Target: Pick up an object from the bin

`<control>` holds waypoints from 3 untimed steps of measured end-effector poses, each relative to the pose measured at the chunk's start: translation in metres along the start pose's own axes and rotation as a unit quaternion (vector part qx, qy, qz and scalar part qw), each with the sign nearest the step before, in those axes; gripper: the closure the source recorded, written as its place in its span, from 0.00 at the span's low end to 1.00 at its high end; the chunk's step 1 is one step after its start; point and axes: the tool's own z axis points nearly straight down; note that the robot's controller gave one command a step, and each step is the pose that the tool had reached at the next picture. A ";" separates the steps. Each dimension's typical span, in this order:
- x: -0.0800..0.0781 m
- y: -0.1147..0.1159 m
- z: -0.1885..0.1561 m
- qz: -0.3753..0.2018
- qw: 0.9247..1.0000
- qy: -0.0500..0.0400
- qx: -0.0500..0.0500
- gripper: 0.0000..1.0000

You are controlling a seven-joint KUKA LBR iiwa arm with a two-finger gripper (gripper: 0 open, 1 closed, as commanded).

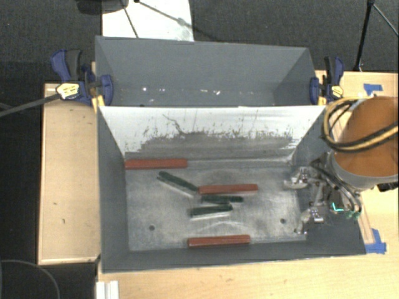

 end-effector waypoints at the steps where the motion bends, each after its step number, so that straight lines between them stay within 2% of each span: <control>1: -0.002 0.000 -0.004 -0.002 1.000 -0.004 0.001 0.00; 2: -0.029 0.033 0.052 -0.039 0.999 -0.007 0.001 0.00; 3: -0.059 0.054 0.087 -0.036 0.999 -0.025 0.003 1.00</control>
Offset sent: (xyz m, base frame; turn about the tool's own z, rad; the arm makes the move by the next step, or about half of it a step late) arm 0.0457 0.0595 -0.1003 -0.1348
